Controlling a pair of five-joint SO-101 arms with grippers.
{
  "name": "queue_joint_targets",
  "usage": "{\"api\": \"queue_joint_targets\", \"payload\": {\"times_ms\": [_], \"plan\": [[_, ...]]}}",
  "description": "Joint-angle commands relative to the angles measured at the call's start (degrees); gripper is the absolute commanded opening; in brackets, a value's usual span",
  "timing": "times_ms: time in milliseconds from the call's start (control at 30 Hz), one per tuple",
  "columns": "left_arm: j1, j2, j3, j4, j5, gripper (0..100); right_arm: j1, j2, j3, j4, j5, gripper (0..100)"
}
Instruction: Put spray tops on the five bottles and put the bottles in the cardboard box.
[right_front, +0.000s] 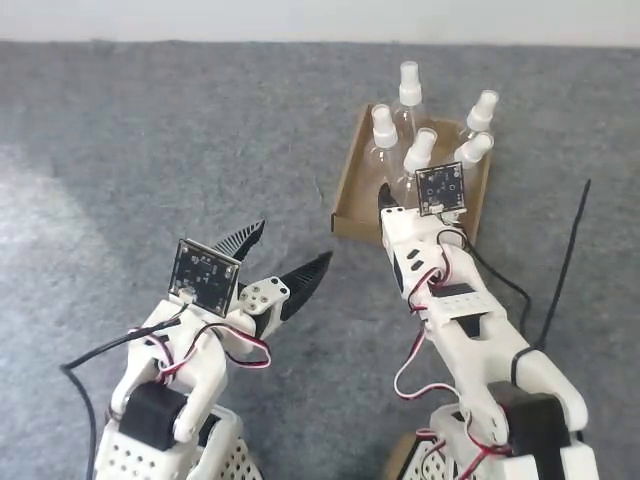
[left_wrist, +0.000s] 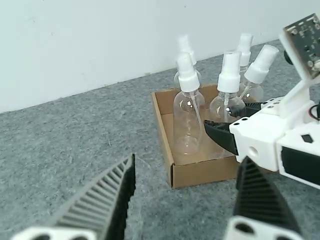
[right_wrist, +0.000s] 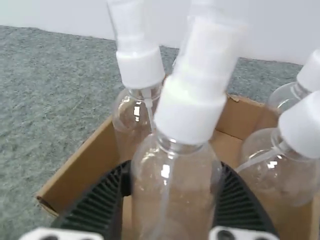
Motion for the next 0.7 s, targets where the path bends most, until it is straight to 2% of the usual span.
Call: {"api": "queue_joint_targets", "payload": {"times_ms": [0, 667], "plan": [[-0.4, -0.3, -0.4, -1.3, -0.1, 30, -0.1, -0.3, 0.0, -1.3, 0.1, 24.4], [-0.4, -0.2, -0.4, -1.3, -0.1, 30, -0.7, -0.9, -0.8, -0.7, 0.5, 25.3]]}}
